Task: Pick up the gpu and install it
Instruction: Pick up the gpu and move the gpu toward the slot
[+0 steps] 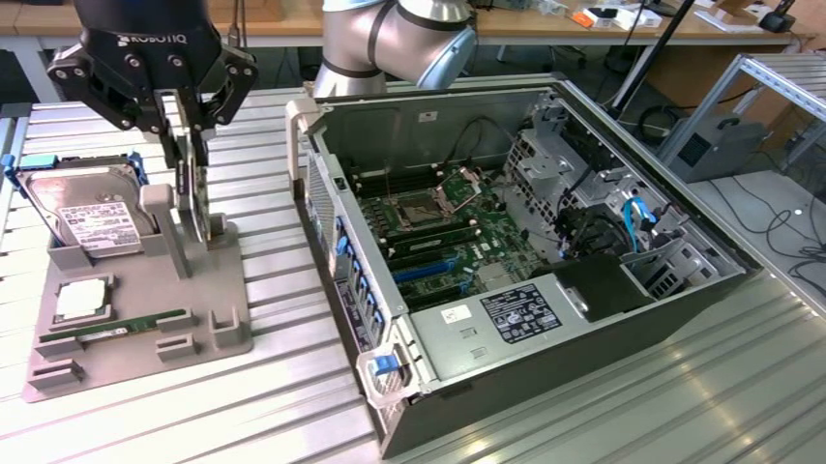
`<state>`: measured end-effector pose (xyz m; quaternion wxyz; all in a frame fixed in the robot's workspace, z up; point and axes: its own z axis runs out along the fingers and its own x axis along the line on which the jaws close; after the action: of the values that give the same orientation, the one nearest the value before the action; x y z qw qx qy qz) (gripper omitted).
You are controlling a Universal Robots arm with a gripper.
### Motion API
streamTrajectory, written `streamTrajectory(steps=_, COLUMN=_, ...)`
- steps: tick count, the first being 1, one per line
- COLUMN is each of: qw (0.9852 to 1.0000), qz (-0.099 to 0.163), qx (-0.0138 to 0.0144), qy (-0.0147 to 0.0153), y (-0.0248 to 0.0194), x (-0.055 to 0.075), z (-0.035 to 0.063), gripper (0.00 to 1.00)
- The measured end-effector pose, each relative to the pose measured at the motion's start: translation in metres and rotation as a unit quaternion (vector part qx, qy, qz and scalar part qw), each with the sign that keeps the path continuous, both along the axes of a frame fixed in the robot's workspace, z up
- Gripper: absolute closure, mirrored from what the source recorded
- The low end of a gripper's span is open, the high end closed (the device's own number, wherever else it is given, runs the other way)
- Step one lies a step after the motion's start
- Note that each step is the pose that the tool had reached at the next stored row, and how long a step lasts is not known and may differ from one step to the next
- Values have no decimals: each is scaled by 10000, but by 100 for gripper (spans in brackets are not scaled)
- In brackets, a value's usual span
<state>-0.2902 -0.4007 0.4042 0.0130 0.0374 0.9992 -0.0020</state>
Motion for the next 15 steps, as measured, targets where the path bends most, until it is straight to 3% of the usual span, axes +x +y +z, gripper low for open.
streamTrajectory(steps=15, qw=10000, qz=0, qx=0, qy=0, y=0, x=0, z=81, gripper=73)
